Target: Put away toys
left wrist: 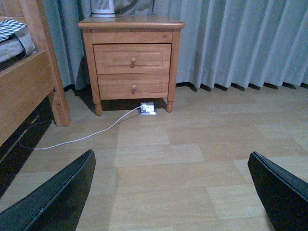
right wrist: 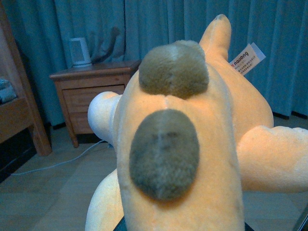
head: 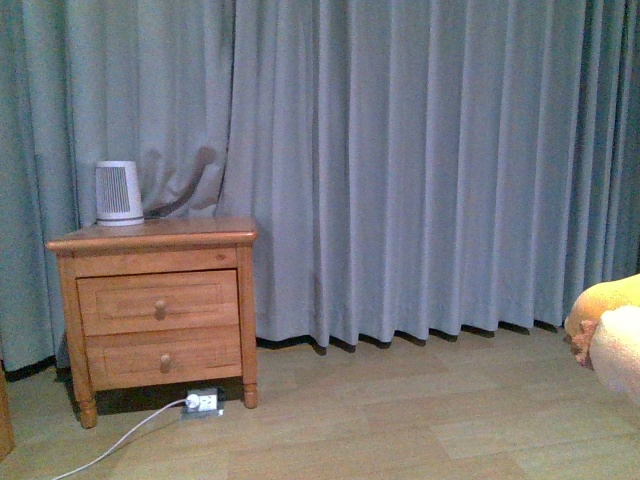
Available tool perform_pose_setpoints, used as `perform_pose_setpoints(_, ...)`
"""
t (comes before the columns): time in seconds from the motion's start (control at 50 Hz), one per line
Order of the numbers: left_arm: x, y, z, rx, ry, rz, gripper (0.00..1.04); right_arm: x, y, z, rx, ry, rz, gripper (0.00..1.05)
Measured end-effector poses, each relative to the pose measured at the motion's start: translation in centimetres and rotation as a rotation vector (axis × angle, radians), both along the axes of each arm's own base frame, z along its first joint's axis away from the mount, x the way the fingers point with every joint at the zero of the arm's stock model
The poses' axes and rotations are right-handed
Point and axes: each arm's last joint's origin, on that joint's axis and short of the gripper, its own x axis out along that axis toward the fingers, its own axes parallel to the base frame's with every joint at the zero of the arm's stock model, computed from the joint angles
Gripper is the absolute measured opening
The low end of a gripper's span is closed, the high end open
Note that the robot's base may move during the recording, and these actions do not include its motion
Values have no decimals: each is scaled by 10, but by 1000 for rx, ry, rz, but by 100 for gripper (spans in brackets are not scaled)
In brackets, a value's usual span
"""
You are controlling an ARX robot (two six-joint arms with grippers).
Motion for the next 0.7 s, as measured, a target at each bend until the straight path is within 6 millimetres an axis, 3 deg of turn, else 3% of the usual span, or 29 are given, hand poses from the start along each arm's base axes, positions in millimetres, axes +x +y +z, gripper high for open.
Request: perform_pose_setpoints(0.7, 0, 0, 0, 0, 0, -1, 98, 0, 0, 0, 0, 0, 0, 8)
